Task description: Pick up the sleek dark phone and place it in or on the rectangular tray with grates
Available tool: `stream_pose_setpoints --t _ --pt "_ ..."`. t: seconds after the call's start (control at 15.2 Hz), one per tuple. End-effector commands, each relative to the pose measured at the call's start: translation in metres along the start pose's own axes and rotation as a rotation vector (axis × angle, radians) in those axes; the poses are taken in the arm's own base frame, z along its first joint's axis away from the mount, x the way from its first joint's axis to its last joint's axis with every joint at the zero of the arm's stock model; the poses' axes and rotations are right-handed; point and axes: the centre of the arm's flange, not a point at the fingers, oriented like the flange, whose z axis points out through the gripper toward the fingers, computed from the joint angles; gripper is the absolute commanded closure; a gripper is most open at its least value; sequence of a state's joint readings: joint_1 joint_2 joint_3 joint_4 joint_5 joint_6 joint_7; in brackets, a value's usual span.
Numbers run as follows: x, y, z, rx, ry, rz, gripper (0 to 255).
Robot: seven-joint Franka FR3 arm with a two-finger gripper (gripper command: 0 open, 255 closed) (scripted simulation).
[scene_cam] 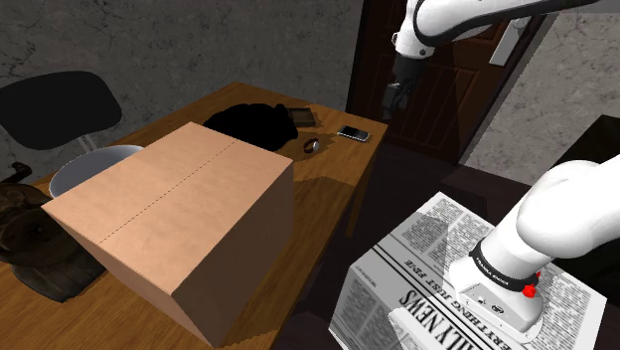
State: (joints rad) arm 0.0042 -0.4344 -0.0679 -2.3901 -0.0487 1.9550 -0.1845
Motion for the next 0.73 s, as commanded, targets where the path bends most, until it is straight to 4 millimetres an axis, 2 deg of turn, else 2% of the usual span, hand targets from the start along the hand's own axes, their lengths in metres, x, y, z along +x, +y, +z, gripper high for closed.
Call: stream_pose_setpoints --t 0.0,0.59,0.66 --pt "0.019 0.011 0.021 0.004 0.004 -0.004 0" --pt "0.098 0.042 0.104 0.027 0.015 -0.024 0" --pt "0.101 0.043 0.107 0.028 0.015 -0.025 0"
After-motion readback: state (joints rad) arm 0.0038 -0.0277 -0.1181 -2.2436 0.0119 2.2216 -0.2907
